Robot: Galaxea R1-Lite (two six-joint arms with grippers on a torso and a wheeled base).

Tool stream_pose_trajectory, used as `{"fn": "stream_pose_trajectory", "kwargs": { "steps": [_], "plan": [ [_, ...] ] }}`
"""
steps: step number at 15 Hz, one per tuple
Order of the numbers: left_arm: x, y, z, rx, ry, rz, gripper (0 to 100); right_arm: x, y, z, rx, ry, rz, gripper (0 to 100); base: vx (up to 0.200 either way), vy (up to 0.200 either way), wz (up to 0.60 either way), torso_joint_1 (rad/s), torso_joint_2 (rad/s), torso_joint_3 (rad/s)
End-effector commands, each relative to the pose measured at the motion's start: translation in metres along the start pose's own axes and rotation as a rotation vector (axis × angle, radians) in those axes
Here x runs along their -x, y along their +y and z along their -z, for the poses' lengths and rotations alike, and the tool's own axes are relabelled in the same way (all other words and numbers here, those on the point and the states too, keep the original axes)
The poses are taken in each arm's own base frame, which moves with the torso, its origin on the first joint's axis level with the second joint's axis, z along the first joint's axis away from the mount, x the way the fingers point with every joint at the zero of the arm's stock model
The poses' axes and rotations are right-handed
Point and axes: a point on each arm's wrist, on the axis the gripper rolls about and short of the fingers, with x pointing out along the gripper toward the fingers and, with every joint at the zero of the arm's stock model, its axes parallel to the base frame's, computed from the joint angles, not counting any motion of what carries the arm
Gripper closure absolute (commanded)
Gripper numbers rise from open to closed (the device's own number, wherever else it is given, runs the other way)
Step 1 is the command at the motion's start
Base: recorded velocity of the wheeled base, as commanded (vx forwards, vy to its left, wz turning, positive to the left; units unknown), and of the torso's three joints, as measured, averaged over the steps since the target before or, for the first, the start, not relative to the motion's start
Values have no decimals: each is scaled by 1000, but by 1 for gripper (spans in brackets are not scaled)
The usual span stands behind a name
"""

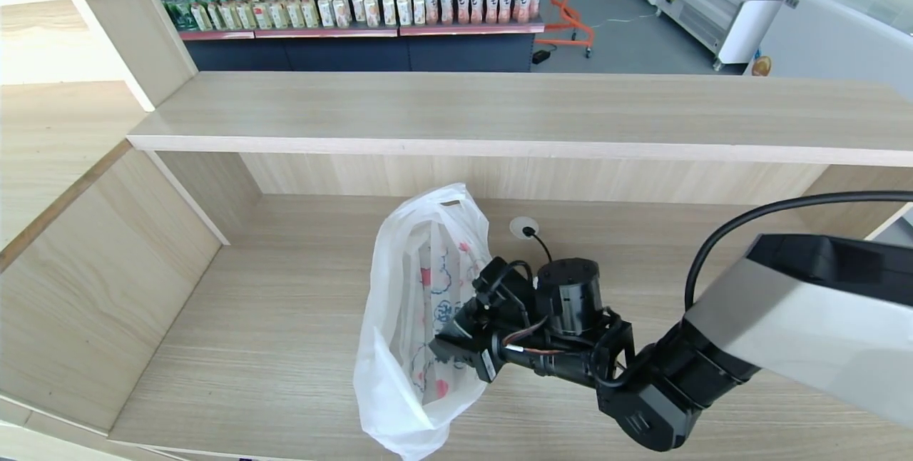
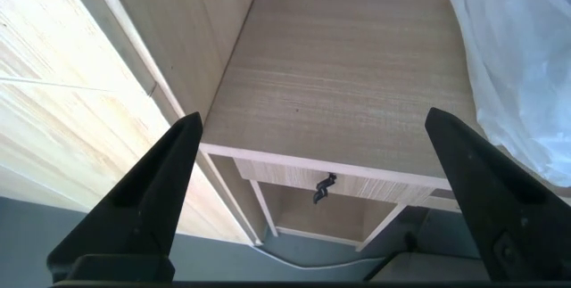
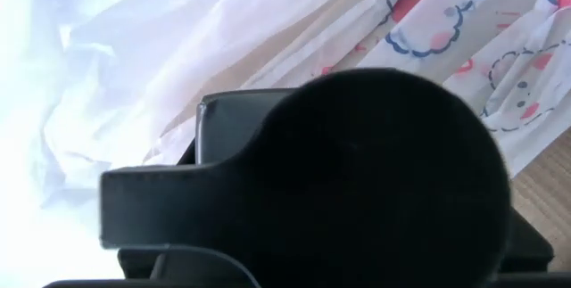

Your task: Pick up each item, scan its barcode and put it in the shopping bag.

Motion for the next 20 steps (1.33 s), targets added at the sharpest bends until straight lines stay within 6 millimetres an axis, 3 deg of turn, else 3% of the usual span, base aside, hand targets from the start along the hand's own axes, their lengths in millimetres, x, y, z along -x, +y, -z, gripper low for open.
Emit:
{"fn": "stream_pose_trajectory", "kwargs": {
  "steps": [1, 6, 7, 9, 12, 16, 20],
  "plan": [
    [0, 0, 0, 0, 0, -1, 0, -13, 0, 11, 20, 17, -5, 100, 0, 0, 0, 0, 0, 0],
    [0, 0, 0, 0, 0, -1, 0, -26, -3, 14, 83, -4, 1, 100, 0, 0, 0, 0, 0, 0],
    [0, 0, 0, 0, 1, -1, 0, -27, -4, 12, 78, -10, 1, 0, 0, 0, 0, 0, 0, 0],
    [0, 0, 0, 0, 0, -1, 0, -26, -7, 7, 52, -23, 6, 0, 0, 0, 0, 0, 0, 0],
    [0, 0, 0, 0, 0, -1, 0, -26, -21, -38, -140, -110, 27, 0, 0, 0, 0, 0, 0, 0],
    [0, 0, 0, 0, 0, -1, 0, 17, -44, -72, -317, -133, 32, 0, 0, 0, 0, 0, 0, 0],
    [0, 0, 0, 0, 0, -1, 0, 87, -37, -90, -402, -105, 34, 0, 0, 0, 0, 0, 0, 0]
  ]
}}
